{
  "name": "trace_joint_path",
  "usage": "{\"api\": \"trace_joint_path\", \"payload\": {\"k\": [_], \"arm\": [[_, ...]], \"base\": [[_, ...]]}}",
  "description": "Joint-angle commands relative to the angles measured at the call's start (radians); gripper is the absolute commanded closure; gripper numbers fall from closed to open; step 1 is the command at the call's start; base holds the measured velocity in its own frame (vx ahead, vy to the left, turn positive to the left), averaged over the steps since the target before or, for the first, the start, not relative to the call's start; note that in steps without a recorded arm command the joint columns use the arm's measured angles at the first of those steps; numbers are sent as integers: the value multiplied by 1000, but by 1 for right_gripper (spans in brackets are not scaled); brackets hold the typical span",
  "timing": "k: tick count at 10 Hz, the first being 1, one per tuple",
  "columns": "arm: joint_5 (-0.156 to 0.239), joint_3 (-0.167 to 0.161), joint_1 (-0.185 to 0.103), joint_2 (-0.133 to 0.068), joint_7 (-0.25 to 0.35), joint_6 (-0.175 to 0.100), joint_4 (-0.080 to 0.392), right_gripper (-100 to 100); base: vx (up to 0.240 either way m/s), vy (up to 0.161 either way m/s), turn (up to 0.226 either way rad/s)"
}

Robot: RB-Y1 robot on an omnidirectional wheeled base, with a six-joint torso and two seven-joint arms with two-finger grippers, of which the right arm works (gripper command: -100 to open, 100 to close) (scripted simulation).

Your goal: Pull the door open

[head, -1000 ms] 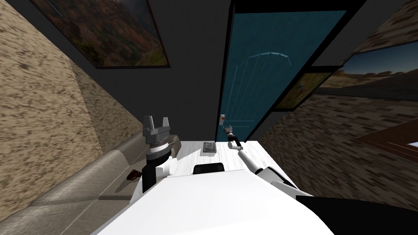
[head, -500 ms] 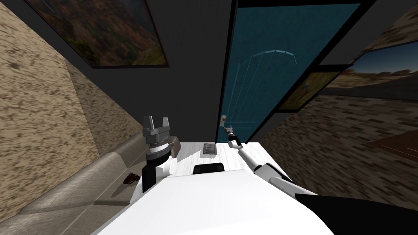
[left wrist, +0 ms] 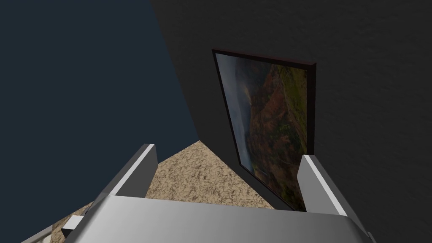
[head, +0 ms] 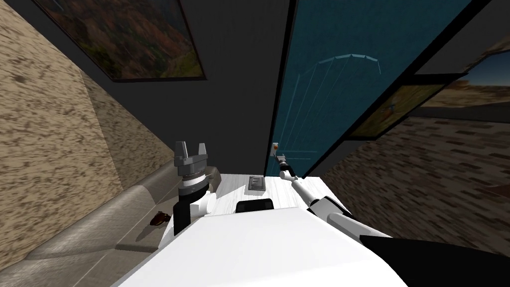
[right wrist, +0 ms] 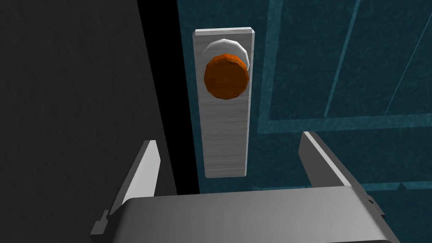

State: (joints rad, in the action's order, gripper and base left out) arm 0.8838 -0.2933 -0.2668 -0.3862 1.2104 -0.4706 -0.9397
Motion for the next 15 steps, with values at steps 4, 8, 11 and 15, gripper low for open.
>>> {"api": "trace_joint_path", "payload": {"k": [4, 8, 11, 15], "arm": [[17, 46, -13, -14, 0, -17, 54, -100], [44, 119, -32, -37, 1, -45, 142, -100], [48, 131, -37, -41, -1, -48, 158, -100], [48, 131, -37, -41, -1, -48, 158, 100]], "base": [[72, -43, 194], [99, -61, 274], [55, -41, 120], [-5, 2, -1]]}}
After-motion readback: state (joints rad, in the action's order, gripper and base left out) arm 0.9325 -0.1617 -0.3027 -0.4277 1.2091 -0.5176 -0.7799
